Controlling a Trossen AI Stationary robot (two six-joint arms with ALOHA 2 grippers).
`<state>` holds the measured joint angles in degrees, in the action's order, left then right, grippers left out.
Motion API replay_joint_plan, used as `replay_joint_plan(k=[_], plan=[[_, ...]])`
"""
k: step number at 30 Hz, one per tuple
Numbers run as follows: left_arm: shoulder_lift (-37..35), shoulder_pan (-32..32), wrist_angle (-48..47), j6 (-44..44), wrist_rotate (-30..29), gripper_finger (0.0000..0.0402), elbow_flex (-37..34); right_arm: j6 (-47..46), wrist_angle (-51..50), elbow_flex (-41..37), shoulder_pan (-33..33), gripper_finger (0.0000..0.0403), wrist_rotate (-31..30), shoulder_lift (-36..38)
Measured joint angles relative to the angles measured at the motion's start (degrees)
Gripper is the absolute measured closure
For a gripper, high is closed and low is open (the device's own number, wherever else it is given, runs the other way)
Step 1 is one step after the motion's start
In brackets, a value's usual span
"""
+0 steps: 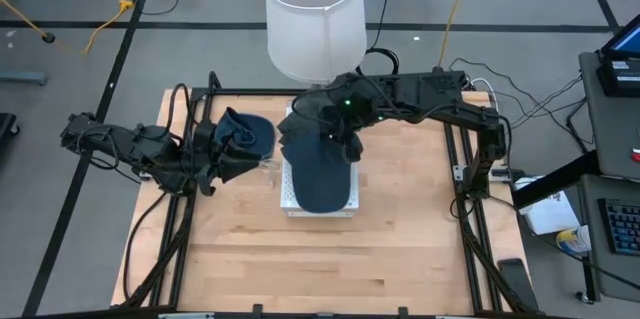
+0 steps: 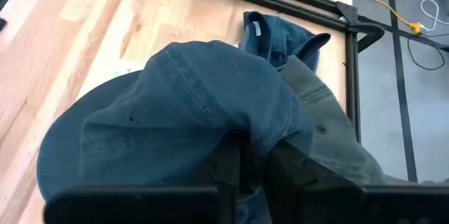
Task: Pick & Place hat
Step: Stack the bottom blue cap on the blue cap on the shelf
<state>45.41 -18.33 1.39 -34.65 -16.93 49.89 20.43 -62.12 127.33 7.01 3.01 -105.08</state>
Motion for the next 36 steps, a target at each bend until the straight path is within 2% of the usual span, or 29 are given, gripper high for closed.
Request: replay_joint_plan(k=[5, 10, 13, 17, 23, 28, 33, 36], plan=[[0.00, -0.02, 0.02, -0.10, -0.20, 0.0277, 0.02, 0.16, 0.93, -1.22, -0.34, 0.0370, -0.02, 0.03], [0.00, -0.01, 0.04, -0.15, -0.20, 0.0277, 0.00, 2.88, 4.30, -7.48, -1.27, 0.0352, -0.31, 0.00], [0.00, 0.00, 0.05, -0.15, -0.20, 0.0277, 0.00, 3.10, 7.28, -10.64, -1.85, 0.0335, -4.73, -0.01], [0.00, -0.02, 0.06, -0.15, -0.16, 0.0277, 0.00, 4.31, 9.61, -13.82, -2.51, 0.0303, -11.60, -0.05], [0.00, 0.00, 0.09, -0.54, 0.35, 0.0277, 0.00, 2.80, 9.39, -13.77, -3.82, 0.0226, -13.30, 1.19], [0.02, -0.02, 0.15, -0.68, 2.98, 0.0277, 0.01, 3.20, 13.83, -13.70, -5.49, 0.0173, -21.55, 3.60], [0.02, -0.02, 0.20, -0.81, 4.44, 0.0277, 0.00, 3.19, 16.35, -13.62, -7.23, 0.0153, -22.71, 5.91], [0.00, -0.02, 0.33, -0.81, 4.42, 0.0277, 0.00, 0.83, 15.97, -13.84, -8.66, 0.0153, -21.04, 6.57]])
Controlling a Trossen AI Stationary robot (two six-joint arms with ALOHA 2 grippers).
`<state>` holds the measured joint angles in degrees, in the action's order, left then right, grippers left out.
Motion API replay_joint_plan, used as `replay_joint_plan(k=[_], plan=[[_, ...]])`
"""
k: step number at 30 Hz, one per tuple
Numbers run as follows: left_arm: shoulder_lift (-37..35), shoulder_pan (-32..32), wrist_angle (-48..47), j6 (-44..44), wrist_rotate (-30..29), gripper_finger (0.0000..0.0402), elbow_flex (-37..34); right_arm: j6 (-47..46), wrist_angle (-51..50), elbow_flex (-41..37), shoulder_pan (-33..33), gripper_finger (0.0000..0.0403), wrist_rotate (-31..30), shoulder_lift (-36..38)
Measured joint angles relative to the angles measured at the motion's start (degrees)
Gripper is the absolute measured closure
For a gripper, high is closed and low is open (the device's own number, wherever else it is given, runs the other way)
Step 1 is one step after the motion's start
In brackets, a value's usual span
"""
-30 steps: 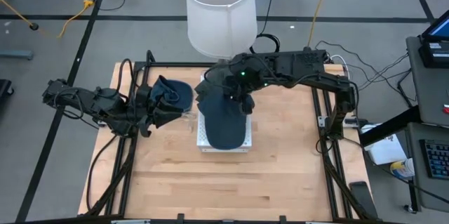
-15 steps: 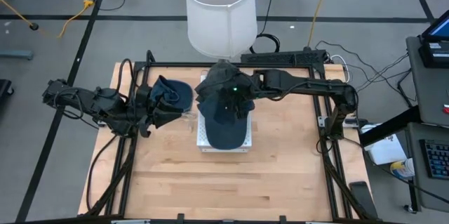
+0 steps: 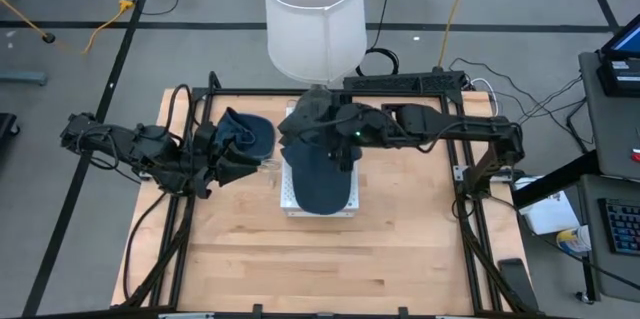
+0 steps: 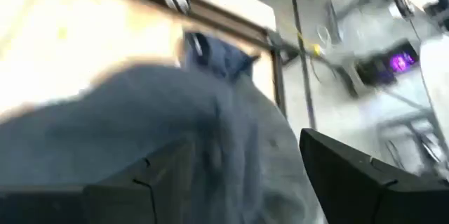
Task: Pick & Place hat
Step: Stack the bottom blue cap on the blue cap on the shelf
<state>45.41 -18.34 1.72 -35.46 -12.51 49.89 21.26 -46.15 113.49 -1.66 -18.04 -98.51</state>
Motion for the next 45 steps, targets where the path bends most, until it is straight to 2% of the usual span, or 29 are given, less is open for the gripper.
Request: replay_joint_plan(k=[3, 6, 8, 10, 14, 16, 21, 26, 33, 39, 45], plan=[[0.02, -0.01, 0.05, 0.00, 0.00, 0.0277, 0.00, 0.01, 0.39, 0.04, -1.72, 0.0158, 0.87, 0.12], [0.02, -0.01, 0.13, -0.03, 0.00, 0.0277, 0.01, 0.95, 1.91, 0.02, -3.37, 0.0163, -8.33, 0.06], [0.02, -0.01, 0.32, -0.77, 0.00, 0.0277, 0.00, 3.42, 3.24, 0.03, -3.77, 0.0165, -10.23, 0.08], [0.02, -0.01, 0.46, -1.15, 0.00, 0.0277, 0.00, 4.15, 4.62, 0.07, -3.99, 0.0165, -6.10, 0.12], [0.01, 0.00, 0.48, -1.18, 0.00, 0.0277, 0.01, 1.46, 5.44, 0.07, -4.95, 0.0166, 8.98, 0.10], [0.02, -0.01, 0.50, -1.16, 0.05, 0.0277, 0.01, -0.51, 5.53, 0.09, -5.35, 0.0169, 10.45, -0.39], [0.00, -0.01, 0.95, -1.03, 0.50, 0.0277, 0.00, -1.98, 6.53, -3.44, -5.12, 0.0182, 3.51, -2.04], [0.02, 0.00, 1.09, -0.91, 0.50, 0.0277, 0.00, -1.68, 13.75, -14.09, -4.17, 0.0190, 3.03, -1.68], [0.02, -0.01, 1.88, -2.03, 0.49, 0.0277, 0.01, 4.75, 28.23, -25.90, -4.04, 0.0191, 1.52, -1.71], [0.01, -0.01, 1.96, -2.55, 0.52, 0.0277, 0.00, 6.75, 28.85, -26.30, -4.95, 0.0191, -2.78, 1.27], [0.01, -0.01, 1.94, 2.31, 0.46, 0.0277, 0.00, 6.45, 27.96, -26.29, -5.24, 0.0186, -2.91, 6.81]])
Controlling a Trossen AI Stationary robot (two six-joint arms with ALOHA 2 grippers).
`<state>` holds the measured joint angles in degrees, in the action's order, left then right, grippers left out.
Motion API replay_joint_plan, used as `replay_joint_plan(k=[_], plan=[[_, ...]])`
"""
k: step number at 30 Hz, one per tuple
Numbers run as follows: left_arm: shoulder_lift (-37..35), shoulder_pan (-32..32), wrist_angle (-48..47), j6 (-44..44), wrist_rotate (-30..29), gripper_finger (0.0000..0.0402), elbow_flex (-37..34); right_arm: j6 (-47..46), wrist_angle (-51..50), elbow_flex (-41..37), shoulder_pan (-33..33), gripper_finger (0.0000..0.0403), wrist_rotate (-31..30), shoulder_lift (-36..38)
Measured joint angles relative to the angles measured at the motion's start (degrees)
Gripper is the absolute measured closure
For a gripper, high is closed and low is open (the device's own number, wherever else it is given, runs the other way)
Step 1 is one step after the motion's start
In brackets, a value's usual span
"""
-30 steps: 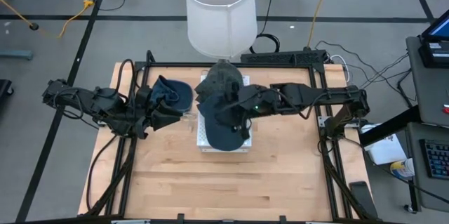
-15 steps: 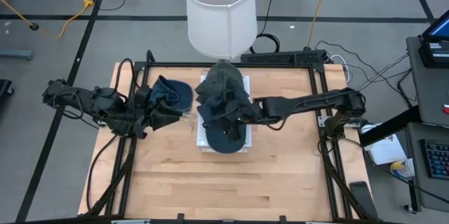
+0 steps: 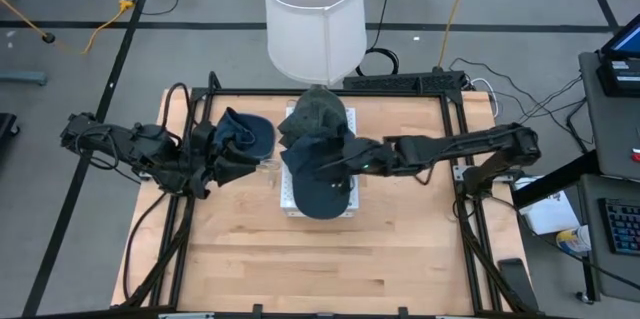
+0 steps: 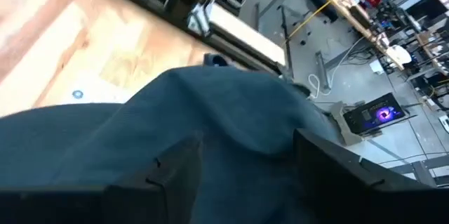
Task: Pick & Place hat
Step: Stack the bottom blue cap on the blue cap on the shelf, then stack the blue cap on the blue cap on the shelf
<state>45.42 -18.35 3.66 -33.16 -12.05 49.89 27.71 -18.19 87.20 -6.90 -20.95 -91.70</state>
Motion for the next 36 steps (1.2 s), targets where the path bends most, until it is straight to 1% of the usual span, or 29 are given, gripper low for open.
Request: replay_joint_plan(k=[3, 7, 11, 14, 18, 25, 28, 31, 34, 36], plan=[[-0.01, 0.00, 0.00, 3.51, -0.26, 0.0277, 0.00, -1.12, 0.42, 0.00, -0.36, 0.0184, 0.02, 2.79], [-0.01, 0.00, -0.22, 5.65, -1.25, 0.0277, 0.00, -4.83, 0.85, 0.00, -1.77, 0.0185, 0.12, 5.91], [0.00, 0.01, -3.45, 6.98, -1.37, 0.0277, 0.02, -7.63, 2.05, 0.00, -4.54, 0.0187, 0.70, 8.46], [-0.01, 0.00, -8.94, 5.02, -2.69, 0.0277, 0.00, -7.97, 4.70, 0.00, -6.78, 0.0186, 1.64, 9.70], [-0.01, 0.00, -19.19, -1.29, -7.39, 0.0277, 0.00, -7.87, 7.22, 0.02, -8.93, 0.0182, 1.48, 10.82], [-0.01, 0.00, -36.67, -11.83, -15.87, 0.0277, 0.00, -8.06, 7.12, 0.02, -9.33, 0.0181, 1.33, 11.47], [-0.01, 0.20, -43.32, -15.28, -19.61, 0.0277, 0.00, -6.70, 6.30, 0.02, -9.19, 0.0181, 1.33, 11.43], [0.00, 1.04, -49.14, -16.94, -21.04, 0.0277, 0.01, -5.48, 5.24, 0.02, -8.77, 0.0181, 1.31, 11.43], [0.06, 2.29, -53.01, -15.71, -20.98, 0.0277, 0.01, -5.87, 3.98, 0.02, -7.98, 0.0181, 1.36, 11.43], [0.49, 3.38, -53.72, -14.94, -19.87, 0.0277, 0.00, -5.85, 2.60, 0.02, -7.63, 0.0181, 1.32, 11.58]])
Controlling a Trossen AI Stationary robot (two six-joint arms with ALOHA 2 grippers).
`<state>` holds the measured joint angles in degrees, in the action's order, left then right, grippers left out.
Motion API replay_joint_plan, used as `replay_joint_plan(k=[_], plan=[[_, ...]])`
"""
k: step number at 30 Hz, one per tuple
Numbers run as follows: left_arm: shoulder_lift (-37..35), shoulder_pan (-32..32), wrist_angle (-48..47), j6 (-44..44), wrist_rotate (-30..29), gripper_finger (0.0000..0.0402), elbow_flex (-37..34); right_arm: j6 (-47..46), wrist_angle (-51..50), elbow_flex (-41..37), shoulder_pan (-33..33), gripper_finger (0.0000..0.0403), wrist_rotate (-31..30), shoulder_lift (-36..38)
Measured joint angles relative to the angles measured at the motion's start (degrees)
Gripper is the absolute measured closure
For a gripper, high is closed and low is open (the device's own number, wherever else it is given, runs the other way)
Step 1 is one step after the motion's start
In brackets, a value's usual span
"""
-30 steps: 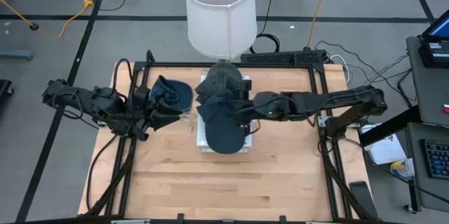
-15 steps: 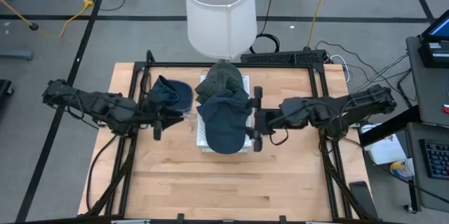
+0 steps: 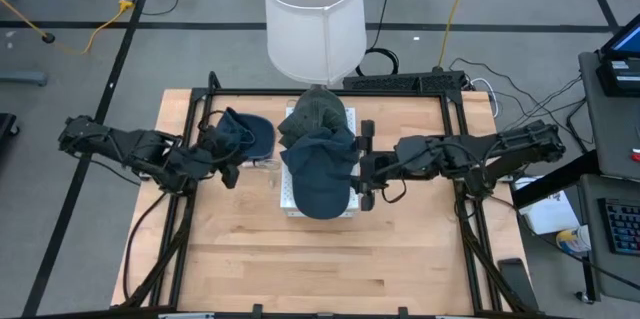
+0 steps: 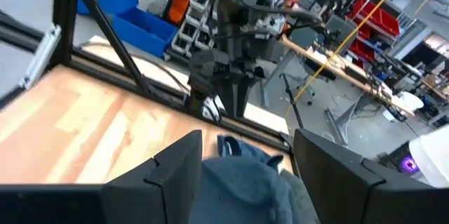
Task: Pick & Place hat
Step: Stack the blue cap on the blue cap on the shelf
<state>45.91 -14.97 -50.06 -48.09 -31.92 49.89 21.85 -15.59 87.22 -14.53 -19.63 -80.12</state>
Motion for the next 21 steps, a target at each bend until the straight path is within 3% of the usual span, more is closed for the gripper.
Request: replay_joint_plan(k=[4, 10, 13, 21], plan=[[2.57, 3.48, -2.22, -0.45, 5.64, 0.0277, 0.94, 0.06, -2.23, 0.00, 0.72, 0.0181, 0.17, 0.74], [11.90, 9.30, -21.66, -2.39, 12.53, 0.0277, 7.66, 1.62, -4.57, 0.00, 2.60, 0.0181, 0.32, 2.30], [15.96, 10.86, -26.98, 2.97, 13.42, 0.0277, 9.65, 3.77, -5.14, 0.00, 3.45, 0.0181, 0.34, 3.21], [21.84, 11.35, -27.37, 21.16, 13.81, 0.0277, 9.79, 6.09, -6.63, 0.00, 5.57, 0.0181, 0.40, 3.80]])
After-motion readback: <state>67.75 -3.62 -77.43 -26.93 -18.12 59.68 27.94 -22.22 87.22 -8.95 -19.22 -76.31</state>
